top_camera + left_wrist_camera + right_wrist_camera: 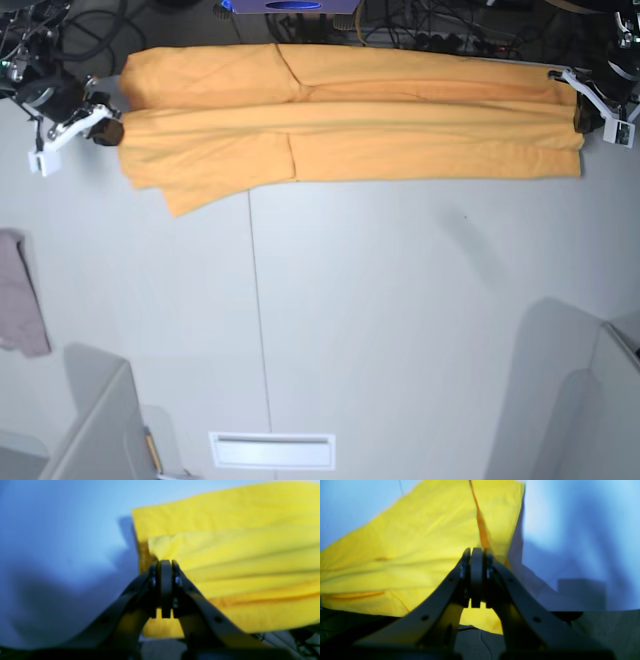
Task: Fold the T-shirt properly
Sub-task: 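Fold the hem up over the shirt toward the collar with both grippers, then open both grippers and lift them off the folded shirt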
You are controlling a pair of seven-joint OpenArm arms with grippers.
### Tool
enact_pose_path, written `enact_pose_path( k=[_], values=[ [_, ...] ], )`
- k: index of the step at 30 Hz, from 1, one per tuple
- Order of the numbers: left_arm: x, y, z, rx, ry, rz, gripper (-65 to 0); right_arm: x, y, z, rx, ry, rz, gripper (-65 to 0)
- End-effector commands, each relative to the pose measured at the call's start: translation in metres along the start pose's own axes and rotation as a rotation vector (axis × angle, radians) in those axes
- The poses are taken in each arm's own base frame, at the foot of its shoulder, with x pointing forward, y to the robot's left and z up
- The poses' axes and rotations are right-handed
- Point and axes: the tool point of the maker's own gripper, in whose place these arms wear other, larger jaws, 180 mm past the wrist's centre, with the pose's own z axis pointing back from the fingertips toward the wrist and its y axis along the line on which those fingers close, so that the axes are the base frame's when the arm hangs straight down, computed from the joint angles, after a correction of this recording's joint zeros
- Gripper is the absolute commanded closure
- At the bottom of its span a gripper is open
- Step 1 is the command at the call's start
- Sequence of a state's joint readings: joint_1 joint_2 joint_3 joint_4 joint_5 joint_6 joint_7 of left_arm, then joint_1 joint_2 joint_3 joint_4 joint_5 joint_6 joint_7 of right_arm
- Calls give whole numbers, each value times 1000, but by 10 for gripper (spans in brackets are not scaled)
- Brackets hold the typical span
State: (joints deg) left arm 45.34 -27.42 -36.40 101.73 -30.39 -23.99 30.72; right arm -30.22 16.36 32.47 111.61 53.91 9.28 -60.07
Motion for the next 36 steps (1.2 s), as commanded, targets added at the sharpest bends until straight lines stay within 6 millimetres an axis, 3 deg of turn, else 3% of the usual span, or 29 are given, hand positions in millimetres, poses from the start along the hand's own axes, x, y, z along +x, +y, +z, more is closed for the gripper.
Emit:
enact_pose_path(
  k=[1,6,14,16,25,29,33,36],
  values=[
    [4,3,3,14,-11,-19,0,6,-1,2,2,-16,15,0],
    [1,-4,5,24,-7,-37,0,-4,-9,-2,-7,11,-18,0],
    [2,-3,4,24,-10,-34,0,-31,-1,-7,15,72,-82,0],
    [0,-11,0,1,-2,-40,0,-35,1,-7,19,92,-87,0],
    [2,-13,-1,-4,-8,-41,-12,-37,-3,-5,8,119,-82,-18],
    [12,-12,-3,0,-33,-42,-219,-35,-14,-2,-85,119,-24,-159],
    [30,-11,3,9,-86,-52,-395,-26,-6,3,-117,80,37,-167],
    [45,-25,6,-15,-128,-69,-448,-15,5,-1,-89,46,55,-167]
  ],
)
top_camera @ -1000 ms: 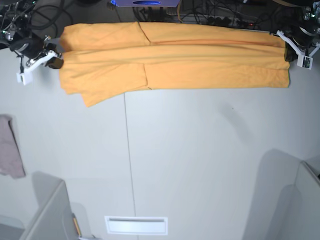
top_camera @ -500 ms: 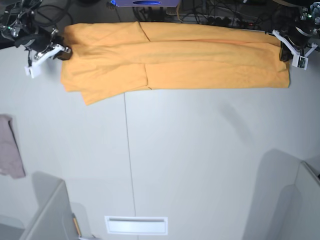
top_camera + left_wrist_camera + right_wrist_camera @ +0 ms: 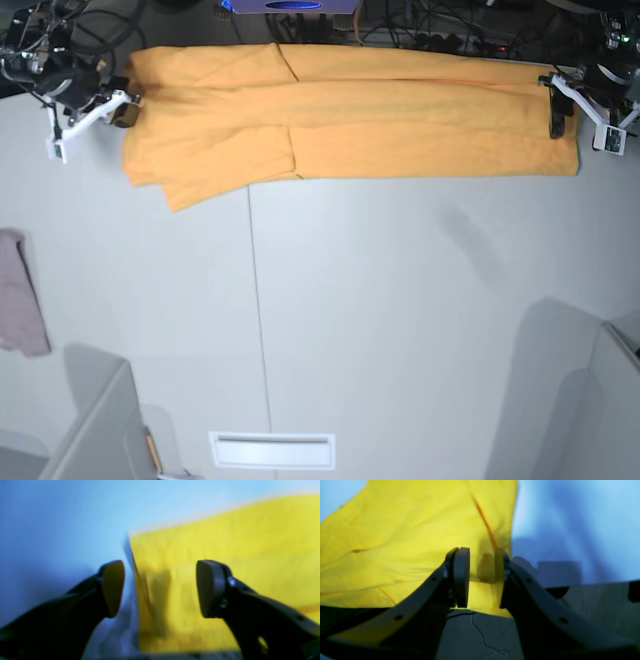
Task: Fold the T-shirt properly
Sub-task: 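Open both grippers and lift them off the folded shirt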
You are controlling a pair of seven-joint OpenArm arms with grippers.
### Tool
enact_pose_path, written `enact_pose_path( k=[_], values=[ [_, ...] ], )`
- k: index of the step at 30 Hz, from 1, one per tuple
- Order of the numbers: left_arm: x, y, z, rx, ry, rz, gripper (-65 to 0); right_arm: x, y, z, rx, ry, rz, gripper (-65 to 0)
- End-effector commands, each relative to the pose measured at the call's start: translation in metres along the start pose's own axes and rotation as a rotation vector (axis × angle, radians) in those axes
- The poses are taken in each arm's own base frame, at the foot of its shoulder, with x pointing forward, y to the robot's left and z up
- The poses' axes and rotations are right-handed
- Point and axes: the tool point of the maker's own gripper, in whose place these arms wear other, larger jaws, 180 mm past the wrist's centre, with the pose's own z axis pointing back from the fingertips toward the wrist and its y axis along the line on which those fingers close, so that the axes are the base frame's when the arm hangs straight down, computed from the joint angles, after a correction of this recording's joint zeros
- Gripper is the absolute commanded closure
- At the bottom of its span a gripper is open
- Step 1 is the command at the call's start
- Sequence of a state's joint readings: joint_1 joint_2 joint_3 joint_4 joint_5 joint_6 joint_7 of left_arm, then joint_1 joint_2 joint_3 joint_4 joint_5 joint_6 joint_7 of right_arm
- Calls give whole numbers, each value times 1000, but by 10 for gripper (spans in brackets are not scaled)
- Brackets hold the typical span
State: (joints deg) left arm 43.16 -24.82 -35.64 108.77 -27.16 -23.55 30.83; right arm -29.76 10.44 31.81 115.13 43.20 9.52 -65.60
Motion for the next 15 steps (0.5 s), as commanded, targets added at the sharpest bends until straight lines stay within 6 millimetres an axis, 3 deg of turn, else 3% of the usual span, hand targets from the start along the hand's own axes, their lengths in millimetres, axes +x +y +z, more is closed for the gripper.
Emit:
enact_pose_path(
  k=[1,4,6,7,8,10,15],
  values=[
    [8,-9,1,-27,-27,-9,-439,12,9,1,25,-39,33,-167],
    [13,-21,-11,-58,-42,-6,-318,8,37,-11,92,-11,94,-128],
    [3,-25,-22,-73,-17,20,-135,3,51,-19,132,9,115,-3],
    [-1,-24,-26,-74,-6,32,-39,1,55,-22,142,16,113,0],
    [-7,-24,-30,-75,9,43,0,0,58,-25,150,26,113,0],
    [-23,-17,-37,-63,47,75,0,-6,54,-31,141,51,103,0],
    [-60,5,-52,-2,149,103,0,-20,23,-49,-7,114,110,0]
  ],
)
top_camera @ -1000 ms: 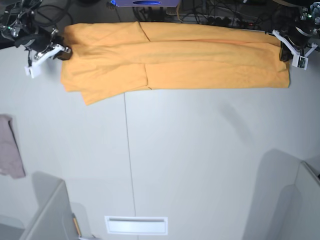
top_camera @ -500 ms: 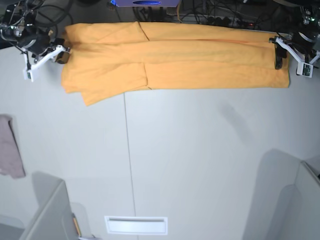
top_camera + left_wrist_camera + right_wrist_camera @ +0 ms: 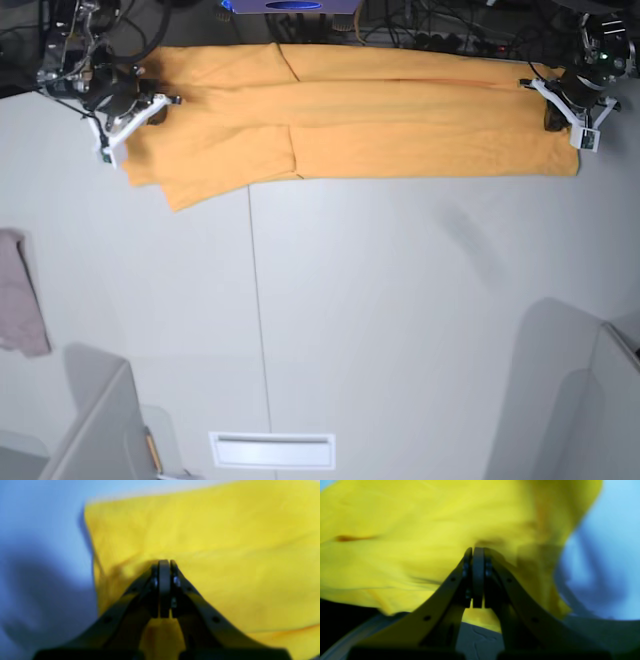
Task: Fold the T-shirt properly
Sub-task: 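Open both grippers and lift them off the folded shirt, then move the right gripper to the strip's end and grasp it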
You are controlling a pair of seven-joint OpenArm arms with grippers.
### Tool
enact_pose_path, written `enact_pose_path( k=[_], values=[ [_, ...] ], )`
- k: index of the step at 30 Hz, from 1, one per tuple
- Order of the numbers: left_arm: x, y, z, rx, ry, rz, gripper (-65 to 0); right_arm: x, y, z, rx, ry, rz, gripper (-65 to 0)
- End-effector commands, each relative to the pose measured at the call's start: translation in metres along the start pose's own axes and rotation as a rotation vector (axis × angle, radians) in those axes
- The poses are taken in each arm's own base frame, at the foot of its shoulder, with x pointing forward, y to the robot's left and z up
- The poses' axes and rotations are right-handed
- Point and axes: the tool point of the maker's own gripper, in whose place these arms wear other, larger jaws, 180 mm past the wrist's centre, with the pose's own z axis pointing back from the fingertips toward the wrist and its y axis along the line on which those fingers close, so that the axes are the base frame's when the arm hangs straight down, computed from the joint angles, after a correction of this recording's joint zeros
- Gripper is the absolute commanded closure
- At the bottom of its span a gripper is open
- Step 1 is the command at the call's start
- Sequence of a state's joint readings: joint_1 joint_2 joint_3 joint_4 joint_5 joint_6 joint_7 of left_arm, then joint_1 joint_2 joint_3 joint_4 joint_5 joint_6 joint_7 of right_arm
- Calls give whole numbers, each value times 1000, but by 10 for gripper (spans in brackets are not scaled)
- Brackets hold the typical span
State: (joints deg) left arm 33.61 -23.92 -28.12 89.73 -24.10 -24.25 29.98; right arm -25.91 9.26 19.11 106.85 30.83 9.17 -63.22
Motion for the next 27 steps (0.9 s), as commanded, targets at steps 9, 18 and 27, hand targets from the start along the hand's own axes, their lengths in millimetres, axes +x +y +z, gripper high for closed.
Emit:
enact_pose_path(
  k=[9,18,27],
  values=[
    [15,21,-48,100,28,-5,0,62,-15,-39,-43,-51,-37,0],
    [82,31,-65,115,18,49,0,133,-1,-30,-16,-173,-24,0],
    [151,36,-19,184,-120,-22,0,174,26,29,-20,-350,78,0]
  ],
)
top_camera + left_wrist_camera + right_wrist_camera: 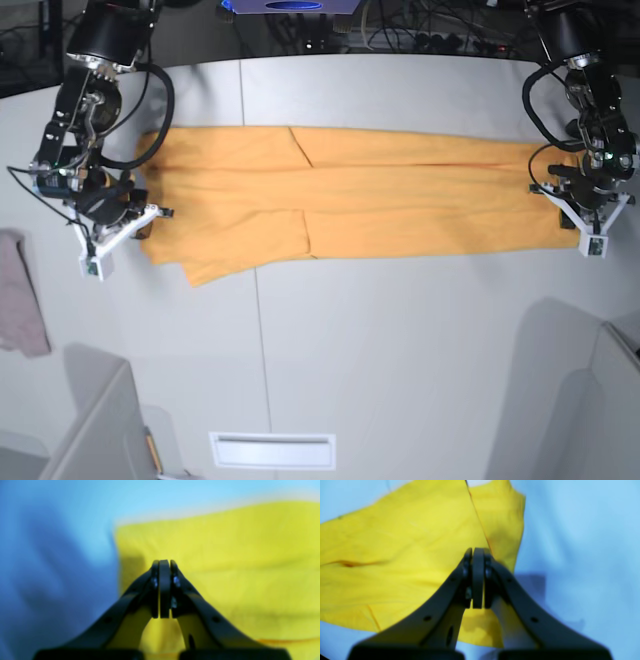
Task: Fold the T-shirt properly
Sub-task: 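Move the right gripper to the strip's end and grasp it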
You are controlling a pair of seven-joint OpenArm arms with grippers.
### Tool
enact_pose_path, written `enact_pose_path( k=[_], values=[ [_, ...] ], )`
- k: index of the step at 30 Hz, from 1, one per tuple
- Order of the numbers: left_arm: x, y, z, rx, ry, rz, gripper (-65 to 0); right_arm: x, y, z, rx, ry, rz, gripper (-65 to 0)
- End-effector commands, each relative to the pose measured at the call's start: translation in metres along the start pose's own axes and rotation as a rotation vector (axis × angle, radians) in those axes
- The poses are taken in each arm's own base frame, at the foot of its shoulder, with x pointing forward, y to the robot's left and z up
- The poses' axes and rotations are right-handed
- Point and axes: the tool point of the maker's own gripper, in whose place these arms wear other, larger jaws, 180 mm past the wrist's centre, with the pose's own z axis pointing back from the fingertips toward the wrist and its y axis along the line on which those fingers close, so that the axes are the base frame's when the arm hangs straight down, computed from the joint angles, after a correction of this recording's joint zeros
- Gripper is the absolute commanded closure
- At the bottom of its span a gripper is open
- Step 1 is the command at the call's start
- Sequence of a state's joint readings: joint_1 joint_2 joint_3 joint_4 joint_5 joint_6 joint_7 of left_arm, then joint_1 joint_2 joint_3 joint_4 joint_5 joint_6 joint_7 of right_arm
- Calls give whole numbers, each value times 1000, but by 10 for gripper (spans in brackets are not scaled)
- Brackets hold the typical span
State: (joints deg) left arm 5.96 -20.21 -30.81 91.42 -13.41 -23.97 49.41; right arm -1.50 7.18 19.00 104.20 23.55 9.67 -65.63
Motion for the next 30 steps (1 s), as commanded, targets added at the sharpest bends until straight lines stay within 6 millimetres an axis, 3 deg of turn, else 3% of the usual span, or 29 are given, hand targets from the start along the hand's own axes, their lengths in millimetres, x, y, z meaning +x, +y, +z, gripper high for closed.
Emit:
enact_pose_path(
  k=[1,5,10,13,15,21,30],
  values=[
    [13,15,10,42,-30,-10,0,18,3,6,4,-57,11,0],
    [16,26,23,76,-41,16,0,31,4,-5,21,-51,-13,0],
    [-6,37,33,62,-38,109,0,25,1,-33,43,33,-67,0],
    [-17,38,37,48,-18,107,0,18,-1,-39,46,56,-81,-243],
    [-20,40,38,52,-10,99,0,16,-1,-40,45,59,-82,-285],
    [-30,41,34,50,17,113,0,6,17,-53,77,119,-31,-284],
    [-38,40,35,50,35,109,0,2,3,-60,47,115,-33,-284]
  ],
)
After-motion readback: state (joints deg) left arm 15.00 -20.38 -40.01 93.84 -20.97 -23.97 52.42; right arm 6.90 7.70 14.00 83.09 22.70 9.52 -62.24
